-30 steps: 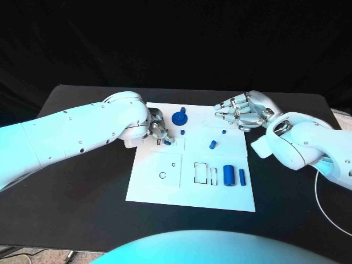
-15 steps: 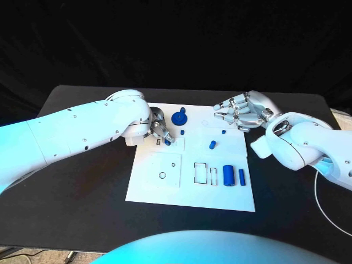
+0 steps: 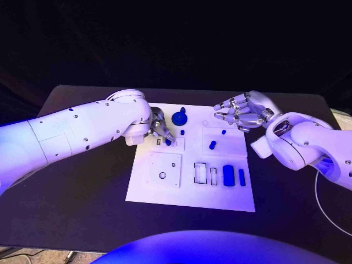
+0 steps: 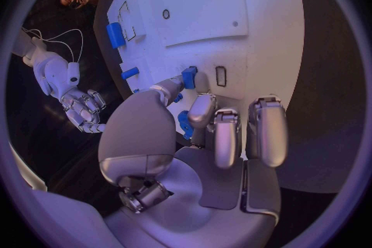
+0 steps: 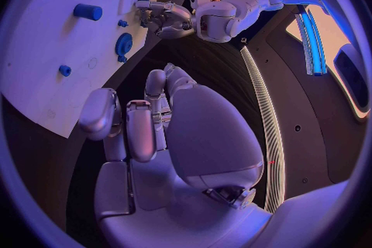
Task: Assemble the parts on the task board
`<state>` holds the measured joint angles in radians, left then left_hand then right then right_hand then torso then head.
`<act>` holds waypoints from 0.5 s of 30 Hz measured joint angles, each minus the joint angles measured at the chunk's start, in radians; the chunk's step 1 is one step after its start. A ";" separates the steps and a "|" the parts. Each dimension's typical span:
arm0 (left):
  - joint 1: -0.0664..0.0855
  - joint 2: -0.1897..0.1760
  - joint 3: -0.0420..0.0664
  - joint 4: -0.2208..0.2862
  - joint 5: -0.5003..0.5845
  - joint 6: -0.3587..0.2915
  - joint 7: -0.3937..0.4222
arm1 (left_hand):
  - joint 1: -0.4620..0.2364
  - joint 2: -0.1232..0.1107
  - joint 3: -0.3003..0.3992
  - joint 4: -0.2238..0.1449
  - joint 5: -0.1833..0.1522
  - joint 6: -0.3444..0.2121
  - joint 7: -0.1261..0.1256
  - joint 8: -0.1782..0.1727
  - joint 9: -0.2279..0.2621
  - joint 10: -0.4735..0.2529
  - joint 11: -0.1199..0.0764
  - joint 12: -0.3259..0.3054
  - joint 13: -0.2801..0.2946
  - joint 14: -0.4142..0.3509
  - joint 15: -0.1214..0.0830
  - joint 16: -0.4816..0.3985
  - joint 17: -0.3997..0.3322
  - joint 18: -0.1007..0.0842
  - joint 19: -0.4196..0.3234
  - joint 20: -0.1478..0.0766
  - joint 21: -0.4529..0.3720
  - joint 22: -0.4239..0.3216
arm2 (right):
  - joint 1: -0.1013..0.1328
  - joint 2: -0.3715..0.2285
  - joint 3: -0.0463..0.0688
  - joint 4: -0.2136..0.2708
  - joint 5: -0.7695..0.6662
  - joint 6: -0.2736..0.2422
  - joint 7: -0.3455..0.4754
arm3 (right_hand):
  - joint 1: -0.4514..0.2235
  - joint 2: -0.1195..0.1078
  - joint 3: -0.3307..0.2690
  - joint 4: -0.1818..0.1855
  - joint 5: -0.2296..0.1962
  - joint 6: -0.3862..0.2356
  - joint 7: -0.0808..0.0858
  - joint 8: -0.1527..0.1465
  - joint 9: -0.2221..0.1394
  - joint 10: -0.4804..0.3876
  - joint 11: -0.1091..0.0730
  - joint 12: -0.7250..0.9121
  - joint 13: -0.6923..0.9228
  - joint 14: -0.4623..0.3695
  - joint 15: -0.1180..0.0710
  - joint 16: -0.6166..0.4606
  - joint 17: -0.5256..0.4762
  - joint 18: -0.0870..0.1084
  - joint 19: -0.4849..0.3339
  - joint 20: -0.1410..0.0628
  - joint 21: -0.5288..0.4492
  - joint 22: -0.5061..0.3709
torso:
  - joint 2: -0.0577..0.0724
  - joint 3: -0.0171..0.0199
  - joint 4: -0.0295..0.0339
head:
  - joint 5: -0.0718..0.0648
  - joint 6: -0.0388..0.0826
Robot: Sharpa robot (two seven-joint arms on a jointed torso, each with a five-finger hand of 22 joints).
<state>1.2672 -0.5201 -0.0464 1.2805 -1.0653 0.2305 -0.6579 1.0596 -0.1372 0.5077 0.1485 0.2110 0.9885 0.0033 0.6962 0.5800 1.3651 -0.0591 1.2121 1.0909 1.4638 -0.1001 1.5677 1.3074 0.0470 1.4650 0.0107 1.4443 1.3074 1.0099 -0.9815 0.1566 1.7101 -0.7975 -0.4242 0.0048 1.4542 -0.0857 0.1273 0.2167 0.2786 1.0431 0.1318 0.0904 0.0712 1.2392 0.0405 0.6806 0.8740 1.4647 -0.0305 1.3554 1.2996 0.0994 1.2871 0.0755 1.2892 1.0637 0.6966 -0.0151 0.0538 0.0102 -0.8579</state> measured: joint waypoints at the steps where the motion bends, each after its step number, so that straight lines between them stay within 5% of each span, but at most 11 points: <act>1: 0.000 0.000 0.000 0.000 -0.002 0.000 0.000 | -0.001 -0.001 -0.008 0.004 0.000 0.003 0.000 0.000 -0.001 0.000 0.000 0.000 0.001 0.001 -0.001 0.000 0.000 0.000 0.000 0.000 0.000 0.000 | 0.000 0.000 0.000 0.000 0.000 0.000 0.000 | 0.000 0.000 0.000 0.000 0.000 0.000 0.000 0.000 0.000 0.000 0.000 0.000 0.000 0.000 0.000 0.000 0.000 0.000 0.000 0.000 0.000 -0.001 | 0.000 -0.0001 0.0000 | 0.000 0.000; 15: -0.002 -0.002 -0.001 0.001 -0.013 -0.004 -0.001 | -0.026 0.008 -0.086 0.032 0.000 0.014 -0.004 0.001 -0.004 0.007 0.000 0.005 0.013 0.004 -0.003 0.000 0.000 0.000 0.000 0.000 0.008 0.000 | 0.000 -0.001 0.000 0.000 -0.006 -0.001 0.000 | -0.005 -0.005 0.000 0.000 0.000 0.000 0.000 0.000 0.000 -0.007 0.000 -0.016 -0.010 0.000 0.000 -0.009 -0.008 0.000 -0.014 0.003 -0.013 -0.020 | 0.000 -0.0003 -0.0006 | -0.002 -0.001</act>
<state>1.2648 -0.5216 -0.0478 1.2814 -1.0781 0.2264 -0.6586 1.0339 -0.1290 0.4213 0.1805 0.2113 1.0022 -0.0002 0.6968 0.5758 1.3723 -0.0590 1.2173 1.1041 1.4673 -0.1035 1.5678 1.3074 0.0470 1.4650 0.0108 1.4523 1.3073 1.0099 -0.9821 0.1566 1.7102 -0.8037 -0.4257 0.0045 1.4489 -0.0911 0.1273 0.2167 0.2786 1.0431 0.1318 0.0904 0.0711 1.2319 0.0405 0.6650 0.8636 1.4647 -0.0305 1.3461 1.2913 0.0995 1.2728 0.0789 1.2762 1.0435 0.6965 -0.0154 0.0532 0.0081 -0.8593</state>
